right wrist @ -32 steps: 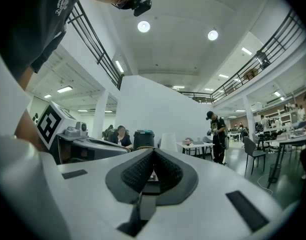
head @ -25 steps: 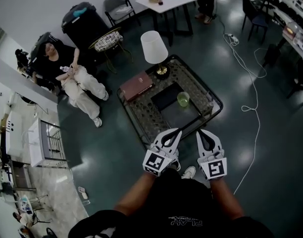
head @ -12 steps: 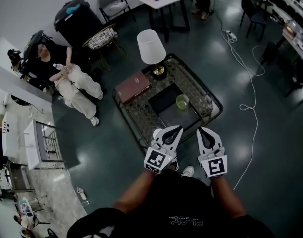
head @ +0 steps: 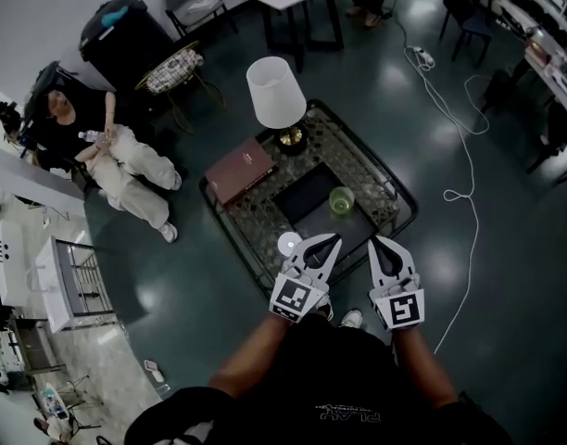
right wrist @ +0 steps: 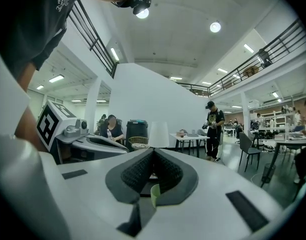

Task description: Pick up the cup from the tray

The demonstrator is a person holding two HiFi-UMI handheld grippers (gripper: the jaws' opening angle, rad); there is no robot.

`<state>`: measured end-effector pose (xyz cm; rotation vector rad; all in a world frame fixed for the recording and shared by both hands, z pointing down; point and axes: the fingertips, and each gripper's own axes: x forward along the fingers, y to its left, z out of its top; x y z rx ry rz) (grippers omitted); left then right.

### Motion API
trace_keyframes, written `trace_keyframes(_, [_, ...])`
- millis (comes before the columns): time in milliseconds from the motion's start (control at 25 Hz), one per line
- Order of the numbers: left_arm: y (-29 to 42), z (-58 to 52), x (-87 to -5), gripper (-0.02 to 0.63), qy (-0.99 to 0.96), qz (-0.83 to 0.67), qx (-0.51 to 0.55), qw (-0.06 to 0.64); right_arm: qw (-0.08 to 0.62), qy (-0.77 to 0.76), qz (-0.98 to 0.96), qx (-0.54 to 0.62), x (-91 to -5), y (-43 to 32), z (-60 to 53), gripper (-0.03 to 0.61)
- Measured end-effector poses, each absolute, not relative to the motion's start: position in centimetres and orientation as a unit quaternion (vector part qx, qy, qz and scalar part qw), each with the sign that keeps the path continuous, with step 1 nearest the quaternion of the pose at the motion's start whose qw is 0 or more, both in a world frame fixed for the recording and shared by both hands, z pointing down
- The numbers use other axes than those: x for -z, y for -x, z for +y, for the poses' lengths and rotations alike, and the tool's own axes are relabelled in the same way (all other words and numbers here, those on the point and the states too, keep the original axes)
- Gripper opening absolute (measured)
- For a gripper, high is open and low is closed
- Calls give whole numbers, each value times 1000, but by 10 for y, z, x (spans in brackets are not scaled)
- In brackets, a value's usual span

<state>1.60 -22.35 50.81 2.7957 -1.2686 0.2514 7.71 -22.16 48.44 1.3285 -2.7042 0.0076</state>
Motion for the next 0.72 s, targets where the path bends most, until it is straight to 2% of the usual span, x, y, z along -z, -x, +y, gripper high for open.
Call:
trace_keyframes(280, [-5, -252, -527, 12, -918, -385, -98, 26, 88, -458, -884, -10, -498, -61, -251, 11])
trace_keyframes(720, [-3, -284, -530, 12, -917, -386, -85, 51, 72, -466, -882, -13, -494, -60, -284, 11])
